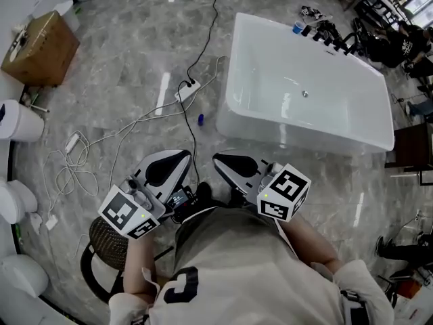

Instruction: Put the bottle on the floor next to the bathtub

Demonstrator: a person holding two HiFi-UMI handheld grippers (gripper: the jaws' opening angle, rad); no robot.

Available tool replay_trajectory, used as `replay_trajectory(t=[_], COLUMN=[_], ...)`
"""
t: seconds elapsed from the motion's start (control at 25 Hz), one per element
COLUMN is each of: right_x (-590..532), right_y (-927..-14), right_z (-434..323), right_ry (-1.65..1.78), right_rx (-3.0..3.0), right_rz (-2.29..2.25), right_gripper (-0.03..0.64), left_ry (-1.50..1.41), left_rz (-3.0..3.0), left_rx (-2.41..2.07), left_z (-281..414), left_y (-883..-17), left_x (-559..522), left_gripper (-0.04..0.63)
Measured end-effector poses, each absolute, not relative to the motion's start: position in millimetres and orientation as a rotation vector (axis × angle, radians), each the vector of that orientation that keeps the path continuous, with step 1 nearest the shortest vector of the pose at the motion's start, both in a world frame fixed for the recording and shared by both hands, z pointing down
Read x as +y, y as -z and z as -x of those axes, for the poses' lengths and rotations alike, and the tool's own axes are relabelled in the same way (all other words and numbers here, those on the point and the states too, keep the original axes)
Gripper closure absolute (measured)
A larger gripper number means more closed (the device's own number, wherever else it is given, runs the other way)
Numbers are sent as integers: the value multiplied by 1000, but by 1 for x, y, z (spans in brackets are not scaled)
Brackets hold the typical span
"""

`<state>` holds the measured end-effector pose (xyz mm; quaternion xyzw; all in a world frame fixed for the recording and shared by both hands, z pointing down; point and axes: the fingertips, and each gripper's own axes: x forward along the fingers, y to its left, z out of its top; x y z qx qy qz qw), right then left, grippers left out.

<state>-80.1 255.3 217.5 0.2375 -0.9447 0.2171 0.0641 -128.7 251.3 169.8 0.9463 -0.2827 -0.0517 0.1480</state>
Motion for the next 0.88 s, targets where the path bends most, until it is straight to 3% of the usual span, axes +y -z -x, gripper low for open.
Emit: replay_trajectory(t=[0.88], right_x=[242], right_y=[-213], right_z=[18], right_ry=[-697], right_rx=[-2915], right_rz=[-700], right_gripper=[590], left_ry=[-101], left_rz=[-2758], left_rx=[-758], left_z=[47], left_y=[-178], left_x=[255], left_gripper=[541])
